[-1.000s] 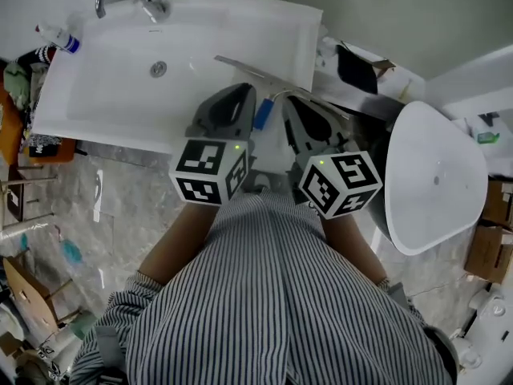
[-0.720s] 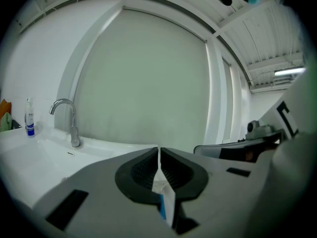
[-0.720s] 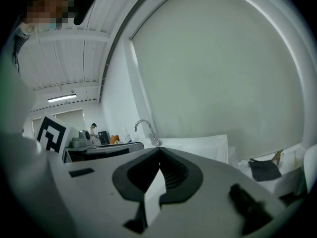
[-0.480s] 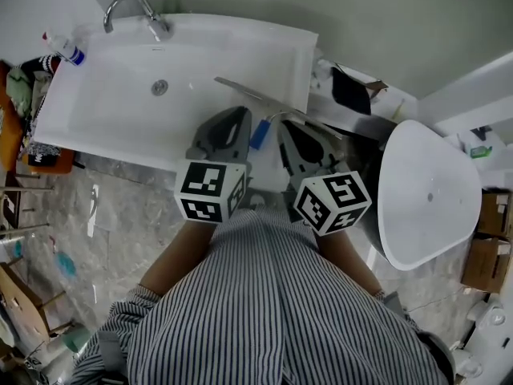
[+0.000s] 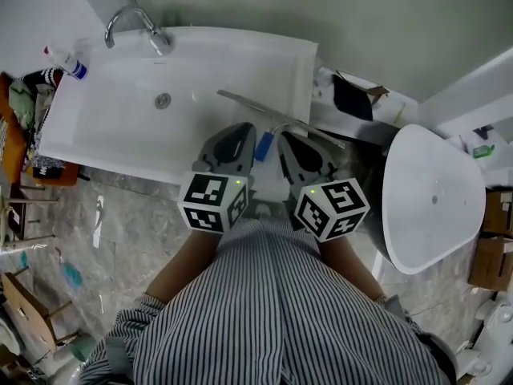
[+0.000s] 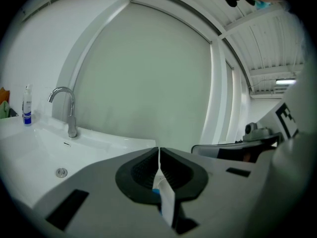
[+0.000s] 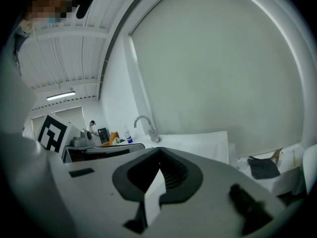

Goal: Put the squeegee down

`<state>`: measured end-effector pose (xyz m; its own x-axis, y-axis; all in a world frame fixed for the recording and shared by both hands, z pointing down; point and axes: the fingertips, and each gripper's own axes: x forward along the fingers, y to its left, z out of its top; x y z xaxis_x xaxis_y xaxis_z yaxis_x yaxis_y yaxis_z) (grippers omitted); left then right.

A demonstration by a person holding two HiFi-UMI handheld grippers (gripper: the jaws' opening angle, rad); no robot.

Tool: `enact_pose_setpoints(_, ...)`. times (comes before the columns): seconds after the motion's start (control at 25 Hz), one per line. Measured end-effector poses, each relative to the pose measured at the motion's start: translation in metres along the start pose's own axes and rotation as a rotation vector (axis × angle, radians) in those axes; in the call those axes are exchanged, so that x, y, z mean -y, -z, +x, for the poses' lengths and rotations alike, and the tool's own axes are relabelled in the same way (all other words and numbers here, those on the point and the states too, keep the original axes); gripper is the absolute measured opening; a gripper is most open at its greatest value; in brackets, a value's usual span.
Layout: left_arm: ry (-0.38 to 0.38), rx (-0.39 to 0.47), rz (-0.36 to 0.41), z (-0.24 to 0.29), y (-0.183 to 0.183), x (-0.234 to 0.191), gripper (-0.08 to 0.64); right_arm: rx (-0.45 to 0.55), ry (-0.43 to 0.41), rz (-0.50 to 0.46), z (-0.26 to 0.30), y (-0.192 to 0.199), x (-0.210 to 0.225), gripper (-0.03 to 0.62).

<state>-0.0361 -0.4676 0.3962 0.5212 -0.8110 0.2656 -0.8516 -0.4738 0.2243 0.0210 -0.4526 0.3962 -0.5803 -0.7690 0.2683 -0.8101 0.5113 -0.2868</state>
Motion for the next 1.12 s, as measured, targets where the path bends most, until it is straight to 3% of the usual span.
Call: enact_pose_setpoints(1.12,0.038,-0.037,-0.047,0.006,0.010,0.000,0.021,-0.021,0.011,0.020,0.006,0.001,0.006,0.015)
